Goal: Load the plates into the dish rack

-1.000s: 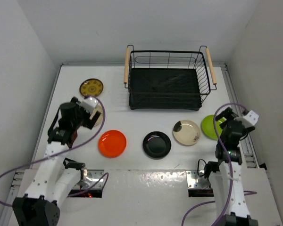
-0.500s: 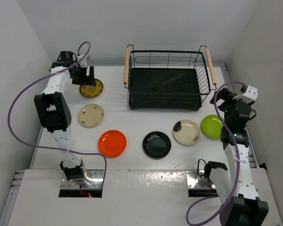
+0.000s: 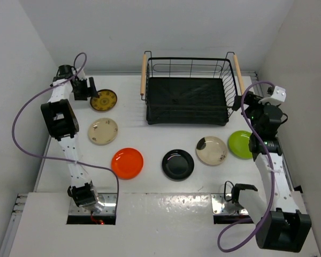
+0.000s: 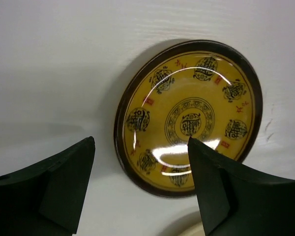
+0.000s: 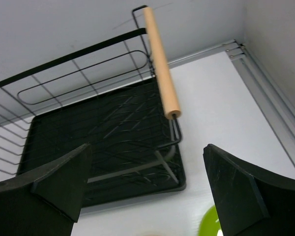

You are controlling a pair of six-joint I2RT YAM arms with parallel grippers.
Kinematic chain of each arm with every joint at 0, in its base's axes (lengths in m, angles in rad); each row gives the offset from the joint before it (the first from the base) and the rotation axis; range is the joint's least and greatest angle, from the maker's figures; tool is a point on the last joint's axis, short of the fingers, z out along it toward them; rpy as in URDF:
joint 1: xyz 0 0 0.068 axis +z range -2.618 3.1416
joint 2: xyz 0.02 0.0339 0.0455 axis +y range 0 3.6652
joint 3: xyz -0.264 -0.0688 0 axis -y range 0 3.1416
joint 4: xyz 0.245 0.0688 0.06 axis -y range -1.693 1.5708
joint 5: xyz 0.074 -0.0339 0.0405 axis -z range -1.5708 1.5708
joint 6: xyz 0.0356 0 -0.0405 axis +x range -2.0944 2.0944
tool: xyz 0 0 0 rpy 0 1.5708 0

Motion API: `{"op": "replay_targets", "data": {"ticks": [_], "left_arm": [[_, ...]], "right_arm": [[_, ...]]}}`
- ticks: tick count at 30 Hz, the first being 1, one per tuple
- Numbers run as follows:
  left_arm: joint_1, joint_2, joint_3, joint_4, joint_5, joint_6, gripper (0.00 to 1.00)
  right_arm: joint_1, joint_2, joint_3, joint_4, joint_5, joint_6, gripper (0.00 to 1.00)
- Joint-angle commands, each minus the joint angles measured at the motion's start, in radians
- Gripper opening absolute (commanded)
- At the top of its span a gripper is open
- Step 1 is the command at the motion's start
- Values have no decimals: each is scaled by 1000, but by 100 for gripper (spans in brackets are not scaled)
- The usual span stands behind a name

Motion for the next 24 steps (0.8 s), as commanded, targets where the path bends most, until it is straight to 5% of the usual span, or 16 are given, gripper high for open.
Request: {"op": "replay_targets", "data": {"ticks": [1,7,12,18,21,24], "left_arm": [[1,60,-3,16,89,-34,78],[1,60,-83,16,149,-43,51],[1,38,-68,25,178,-62,0],[12,-61,42,25,199,-23,0],[12,-150,76,25,212,14,0],[1,-257,76,25,238,78,0]], "right_arm": [[49,21,77,48,-14,0,94],[87,10,113,34,54,-57,94],[95,4,105,53,58,-68,94],[98,40,157,51,-84,-155,95],[96,108,250,-4,-293,-200,95],[98,209,417,-42,-675,-231,95]]}}
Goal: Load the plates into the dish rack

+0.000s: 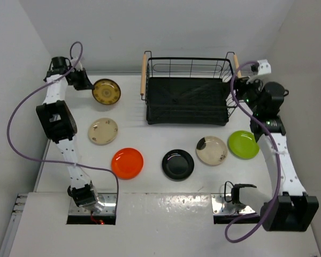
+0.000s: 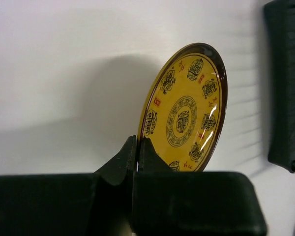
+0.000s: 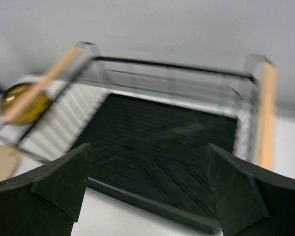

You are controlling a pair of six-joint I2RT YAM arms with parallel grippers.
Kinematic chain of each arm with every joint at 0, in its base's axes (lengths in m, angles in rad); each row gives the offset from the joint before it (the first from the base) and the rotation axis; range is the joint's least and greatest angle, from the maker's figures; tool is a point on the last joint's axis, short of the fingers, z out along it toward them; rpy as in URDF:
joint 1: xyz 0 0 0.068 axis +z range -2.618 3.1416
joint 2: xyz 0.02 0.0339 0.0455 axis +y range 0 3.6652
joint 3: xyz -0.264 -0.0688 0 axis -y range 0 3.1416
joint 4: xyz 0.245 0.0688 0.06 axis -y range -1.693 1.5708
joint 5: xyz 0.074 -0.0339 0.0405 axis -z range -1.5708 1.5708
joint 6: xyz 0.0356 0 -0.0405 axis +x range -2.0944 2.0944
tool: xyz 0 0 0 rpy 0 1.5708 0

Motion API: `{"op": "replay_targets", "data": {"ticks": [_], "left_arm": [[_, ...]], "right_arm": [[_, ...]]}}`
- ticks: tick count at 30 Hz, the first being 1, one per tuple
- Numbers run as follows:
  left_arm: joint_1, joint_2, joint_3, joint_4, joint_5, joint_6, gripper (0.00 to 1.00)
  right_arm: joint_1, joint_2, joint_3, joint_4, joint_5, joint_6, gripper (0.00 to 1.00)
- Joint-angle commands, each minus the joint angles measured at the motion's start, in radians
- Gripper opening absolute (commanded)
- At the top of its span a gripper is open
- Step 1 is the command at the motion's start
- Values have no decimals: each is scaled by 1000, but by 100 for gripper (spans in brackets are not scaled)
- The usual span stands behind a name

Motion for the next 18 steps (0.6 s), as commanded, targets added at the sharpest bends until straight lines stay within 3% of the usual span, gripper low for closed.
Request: {"op": "replay_targets", "data": {"ticks": [1,4,7,9,10,11,12,15,18], "left_arm": [[-5,-231,65,26,53,94,0],[-23,-341,56,36,54,131,0],[-37,-420,56,36,34,152,0],[-51,-501,89,36,76,190,0],[-63,-515,117,-10,99,209,0],[-75,-515,152,-35,124,242,0],[-75,-538,201,-56,170,258,0],[-164,-573,220,-110,163,336,0],[-303,-586,220,-216,97,445,0]], "right_arm": [[12,84,200,-3,-455,-60,94],[47,234,370,-39,-662,-46,81],[130,353,516,-83,-748,-64,51],[179,439,600,-85,-765,-74,25],[190,460,616,-69,-767,-72,33],[200,479,626,-56,-765,-46,57],[225,531,655,-40,-759,-29,75],[271,631,712,148,-762,90,85],[303,746,825,201,-753,162,89]]}}
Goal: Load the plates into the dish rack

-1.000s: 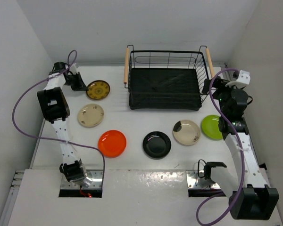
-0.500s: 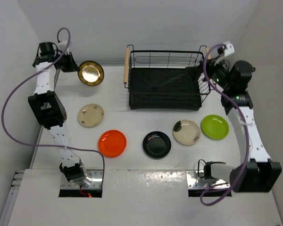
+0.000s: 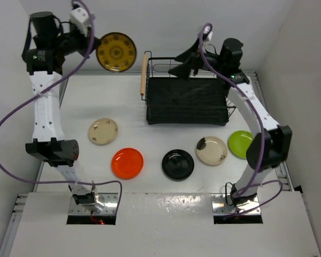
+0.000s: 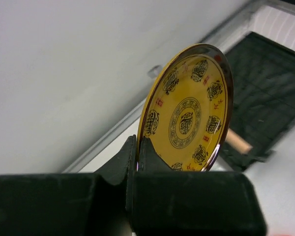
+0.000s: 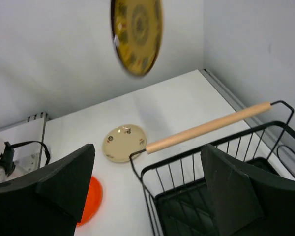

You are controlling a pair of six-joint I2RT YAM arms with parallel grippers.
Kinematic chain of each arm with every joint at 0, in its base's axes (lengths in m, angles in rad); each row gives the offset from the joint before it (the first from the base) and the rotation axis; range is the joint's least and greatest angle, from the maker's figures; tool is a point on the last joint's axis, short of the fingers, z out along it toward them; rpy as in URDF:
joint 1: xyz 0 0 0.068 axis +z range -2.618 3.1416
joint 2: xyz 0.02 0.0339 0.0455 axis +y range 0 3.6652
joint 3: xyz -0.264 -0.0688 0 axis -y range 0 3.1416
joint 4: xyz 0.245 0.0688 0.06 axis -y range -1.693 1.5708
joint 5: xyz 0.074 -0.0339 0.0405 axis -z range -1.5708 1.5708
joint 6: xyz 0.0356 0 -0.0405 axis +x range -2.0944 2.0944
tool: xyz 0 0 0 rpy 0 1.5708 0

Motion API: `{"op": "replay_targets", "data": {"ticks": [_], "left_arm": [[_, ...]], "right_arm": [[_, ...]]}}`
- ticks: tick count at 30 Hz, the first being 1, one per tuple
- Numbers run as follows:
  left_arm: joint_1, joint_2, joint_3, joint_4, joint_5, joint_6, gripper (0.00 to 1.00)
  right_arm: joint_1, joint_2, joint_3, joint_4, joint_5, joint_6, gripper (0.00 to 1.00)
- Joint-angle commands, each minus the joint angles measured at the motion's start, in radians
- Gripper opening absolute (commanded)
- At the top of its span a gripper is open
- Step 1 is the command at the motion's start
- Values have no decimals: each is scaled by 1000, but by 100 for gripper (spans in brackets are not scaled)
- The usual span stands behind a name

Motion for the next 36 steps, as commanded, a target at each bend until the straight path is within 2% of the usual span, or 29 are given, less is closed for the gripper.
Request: {"op": "replay_targets", "data": {"ticks": [1,2,5,8,10,14,17,18,20,21,23,25,26,27,29,30,33,36], "left_arm": [[-175,-6,-1,-129,-25,150,0],[-205,-6,-12,-129,-48,160,0],[-294,14,-21,-138,-100,180,0],[-369,36,-10,-161,-143,224,0],[-397,36,-1,-161,-177,238,0],[-454,57,19,-161,-246,273,0],[-477,57,28,-171,-246,283,0],[-486,66,28,-171,-246,293,0],[-495,66,28,-171,-246,303,0],[-495,66,28,-171,-255,312,0],[-504,75,37,-171,-255,312,0],[-513,76,37,-160,-283,312,0],[-513,76,37,-139,-295,300,6],[-513,85,37,-126,-309,272,17],[-513,85,46,-100,-350,243,45],[-513,94,59,-77,-361,217,63],[-494,103,88,-30,-389,165,79],[-436,103,99,16,-389,76,85]], "right_arm": [[32,130,151,134,-44,111,89],[40,153,231,149,-52,148,89],[53,256,312,144,-75,215,85],[53,263,289,104,-43,150,78],[55,268,283,44,-54,122,69],[55,245,177,108,-127,136,58],[58,231,157,96,-135,111,39],[58,233,165,78,-123,55,26],[55,234,178,-6,-104,-26,14],[58,234,186,-25,-104,-40,14],[58,233,188,-73,-101,-82,1],[58,210,159,-70,-74,-117,0],[58,198,128,-42,-49,-158,0],[58,173,110,-19,-16,-192,0],[54,110,36,103,53,-270,0],[50,101,24,173,78,-327,0],[9,87,46,306,150,-358,0],[-66,134,157,344,146,-285,0]]}}
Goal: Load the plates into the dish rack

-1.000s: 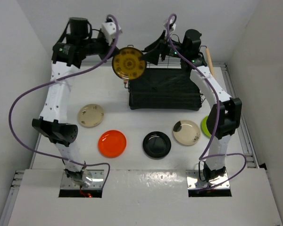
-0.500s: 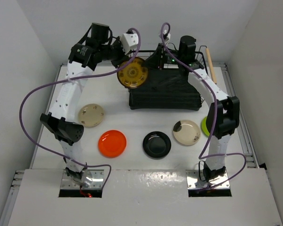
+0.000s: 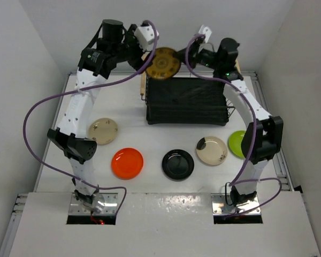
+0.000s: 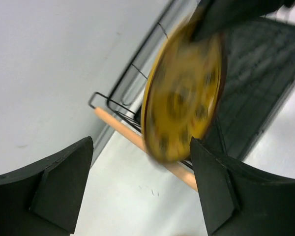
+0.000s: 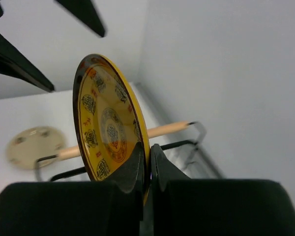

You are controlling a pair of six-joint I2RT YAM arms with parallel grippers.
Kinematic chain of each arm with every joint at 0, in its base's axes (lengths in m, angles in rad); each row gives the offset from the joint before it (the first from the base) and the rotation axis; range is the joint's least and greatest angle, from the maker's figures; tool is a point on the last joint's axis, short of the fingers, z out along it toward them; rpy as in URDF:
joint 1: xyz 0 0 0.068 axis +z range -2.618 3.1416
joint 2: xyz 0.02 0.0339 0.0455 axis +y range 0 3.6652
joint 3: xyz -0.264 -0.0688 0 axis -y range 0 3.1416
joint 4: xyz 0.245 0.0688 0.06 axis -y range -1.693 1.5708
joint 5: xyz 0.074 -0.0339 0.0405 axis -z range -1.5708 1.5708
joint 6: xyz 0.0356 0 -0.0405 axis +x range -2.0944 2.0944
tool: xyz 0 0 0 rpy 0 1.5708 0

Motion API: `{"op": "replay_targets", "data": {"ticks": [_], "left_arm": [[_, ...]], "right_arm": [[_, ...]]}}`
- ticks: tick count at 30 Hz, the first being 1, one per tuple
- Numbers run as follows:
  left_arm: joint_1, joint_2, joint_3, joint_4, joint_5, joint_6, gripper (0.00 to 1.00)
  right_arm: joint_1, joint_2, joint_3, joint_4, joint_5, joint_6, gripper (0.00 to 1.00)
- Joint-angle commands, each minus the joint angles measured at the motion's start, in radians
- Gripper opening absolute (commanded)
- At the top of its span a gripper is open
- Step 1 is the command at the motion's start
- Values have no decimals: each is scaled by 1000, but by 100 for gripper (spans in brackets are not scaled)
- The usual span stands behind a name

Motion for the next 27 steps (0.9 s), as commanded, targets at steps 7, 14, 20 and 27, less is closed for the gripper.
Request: {"op": "replay_targets", "data": {"ticks": [7,14,20,27], "left_arm": [[249,-17,-12,140,-34,-241,88],[427,-51,-259,140,-34,-285,87],[490,-51,-406,140,-25,-299,82],[479,-10,-426,149,-56,-299,82]], "right_arm": [[-260,112,195,271,-13,-111,0],[-350,256,154,371,-157,-166,0],[-350,343,215,136,-182,-340,0],[-322,389,314,-267,-73,-796,0]]}}
